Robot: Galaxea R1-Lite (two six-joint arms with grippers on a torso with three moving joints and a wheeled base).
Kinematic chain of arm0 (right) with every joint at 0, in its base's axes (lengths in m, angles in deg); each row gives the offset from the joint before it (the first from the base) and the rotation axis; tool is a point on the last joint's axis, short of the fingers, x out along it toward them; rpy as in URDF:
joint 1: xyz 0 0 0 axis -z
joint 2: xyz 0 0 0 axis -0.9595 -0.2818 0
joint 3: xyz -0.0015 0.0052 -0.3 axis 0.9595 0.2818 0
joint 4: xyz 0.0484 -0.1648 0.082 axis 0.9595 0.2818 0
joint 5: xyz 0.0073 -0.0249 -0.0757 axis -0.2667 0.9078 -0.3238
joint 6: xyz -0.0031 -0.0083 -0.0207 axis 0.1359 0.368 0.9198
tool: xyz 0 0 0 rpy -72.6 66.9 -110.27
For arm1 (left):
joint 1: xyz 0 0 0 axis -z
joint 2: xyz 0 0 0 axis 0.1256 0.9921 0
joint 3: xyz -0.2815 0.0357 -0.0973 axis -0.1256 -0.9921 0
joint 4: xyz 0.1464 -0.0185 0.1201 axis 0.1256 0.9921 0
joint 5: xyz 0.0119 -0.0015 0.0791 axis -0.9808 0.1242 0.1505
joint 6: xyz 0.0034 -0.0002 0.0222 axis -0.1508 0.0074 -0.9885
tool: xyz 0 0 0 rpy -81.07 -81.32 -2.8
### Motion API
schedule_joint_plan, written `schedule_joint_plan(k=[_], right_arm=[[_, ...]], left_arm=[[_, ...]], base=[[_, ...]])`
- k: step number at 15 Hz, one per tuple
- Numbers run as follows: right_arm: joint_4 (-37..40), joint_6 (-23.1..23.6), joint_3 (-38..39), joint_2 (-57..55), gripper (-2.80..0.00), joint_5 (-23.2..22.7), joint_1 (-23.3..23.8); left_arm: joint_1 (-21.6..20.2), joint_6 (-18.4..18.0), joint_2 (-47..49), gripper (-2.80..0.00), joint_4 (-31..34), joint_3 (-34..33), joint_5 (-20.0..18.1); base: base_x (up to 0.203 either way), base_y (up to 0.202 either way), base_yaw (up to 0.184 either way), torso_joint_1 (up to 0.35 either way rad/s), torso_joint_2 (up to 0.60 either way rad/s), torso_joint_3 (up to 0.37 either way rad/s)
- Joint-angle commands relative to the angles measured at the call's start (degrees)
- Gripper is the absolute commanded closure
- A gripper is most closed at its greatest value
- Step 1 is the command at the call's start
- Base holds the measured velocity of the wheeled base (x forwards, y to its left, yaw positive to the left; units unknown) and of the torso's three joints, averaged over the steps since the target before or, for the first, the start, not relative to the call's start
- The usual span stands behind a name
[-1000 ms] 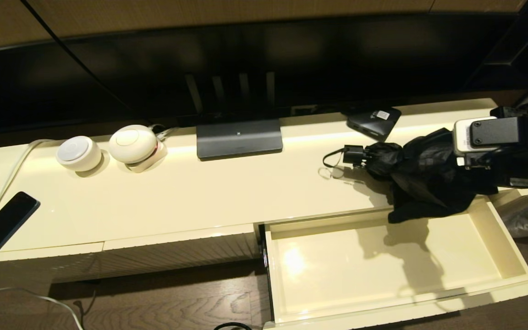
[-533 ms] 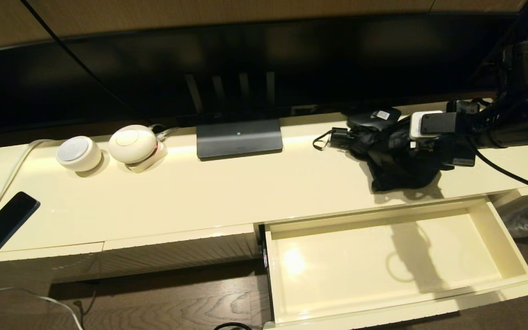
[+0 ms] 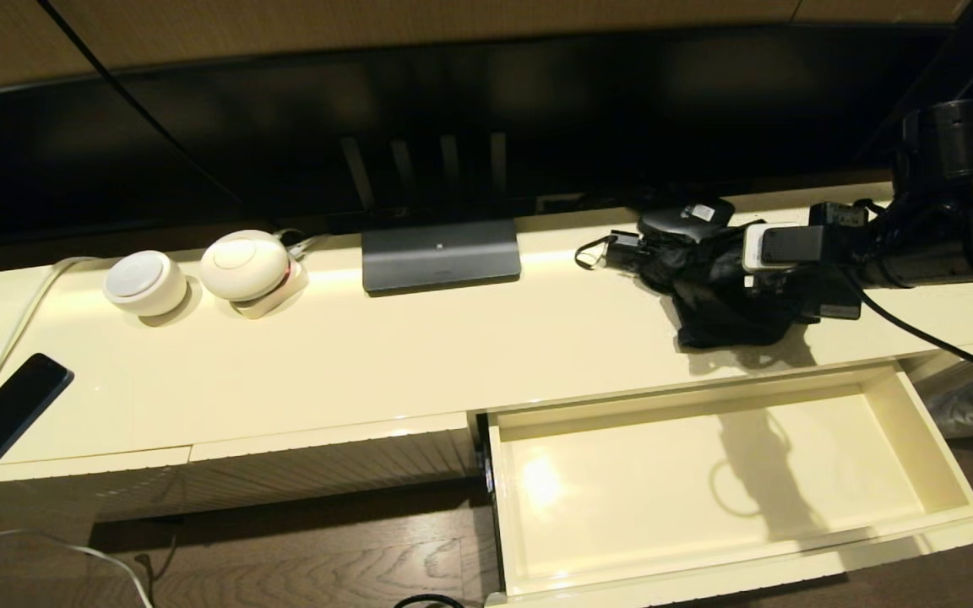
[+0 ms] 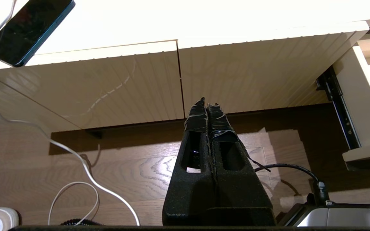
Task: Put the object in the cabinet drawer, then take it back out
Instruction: Take the umbrella out of the drawer and put it on the table
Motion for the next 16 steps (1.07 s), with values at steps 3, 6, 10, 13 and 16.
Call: schedule_joint_plan(k=[3, 6, 10, 13, 16], right_arm=[[5.9, 0.7, 2.6, 8.0, 0.00, 0.0, -0.5], [5.4, 0.9, 3.7, 7.8, 0.00, 0.4, -0.6], [4.2, 0.8, 3.1, 5.9, 0.00, 0.4, -0.5], [-0.3, 0.8, 1.8, 2.2, -2.80, -0.1, 0.2], [-1.8, 0.6, 1.9, 1.6, -2.80, 0.0, 0.5]], left_arm=[[0.0, 0.0, 0.1, 0.00, 0.1, -0.2, 0.0], [0.0, 0.0, 0.1, 0.00, 0.0, -0.2, 0.0], [0.0, 0.0, 0.1, 0.00, 0.0, -0.2, 0.0], [0.0, 0.0, 0.1, 0.00, 0.0, -0.2, 0.0], [0.0, 0.0, 0.1, 0.00, 0.0, -0.2, 0.0]], base=[[0.000, 0.000, 0.000, 0.000, 0.00, 0.000], [0.000, 0.000, 0.000, 0.000, 0.00, 0.000], [0.000, 0.000, 0.000, 0.000, 0.00, 0.000], [0.000, 0.000, 0.000, 0.000, 0.00, 0.000], [0.000, 0.000, 0.000, 0.000, 0.00, 0.000]])
